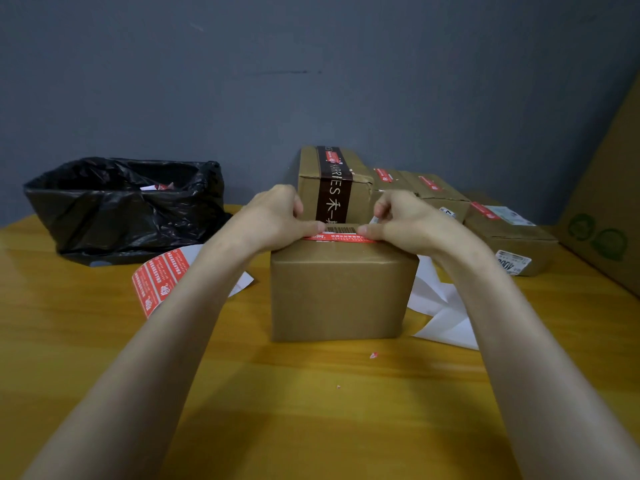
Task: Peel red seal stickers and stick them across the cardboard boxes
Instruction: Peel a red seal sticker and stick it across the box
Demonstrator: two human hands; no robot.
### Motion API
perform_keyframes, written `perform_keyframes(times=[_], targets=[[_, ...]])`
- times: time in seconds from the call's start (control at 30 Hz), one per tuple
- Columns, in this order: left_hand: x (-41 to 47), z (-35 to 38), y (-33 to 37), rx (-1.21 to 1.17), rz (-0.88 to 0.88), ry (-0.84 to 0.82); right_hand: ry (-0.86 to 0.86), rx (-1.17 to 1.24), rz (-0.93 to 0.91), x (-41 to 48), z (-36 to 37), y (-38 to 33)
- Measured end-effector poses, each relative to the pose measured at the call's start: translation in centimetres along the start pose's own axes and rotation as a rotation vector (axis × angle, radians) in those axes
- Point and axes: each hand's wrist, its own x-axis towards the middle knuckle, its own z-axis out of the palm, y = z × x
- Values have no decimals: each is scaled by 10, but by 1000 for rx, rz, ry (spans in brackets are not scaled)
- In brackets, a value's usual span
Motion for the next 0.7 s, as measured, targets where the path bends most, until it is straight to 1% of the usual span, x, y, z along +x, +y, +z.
perform_keyframes(times=[0.17,0.33,0.6,0.7], targets=[[3,-5,-8,-87,37,-65,-40,149,4,3,-2,8],[5,-6,-11,-108,49,-75,-50,243,16,4,-4,10],[3,-6,-9,-90,53,-58,-26,236,20,5,-2,10],[1,-5,-4,-47,52,-69,-31,126,15,1,-2,5]])
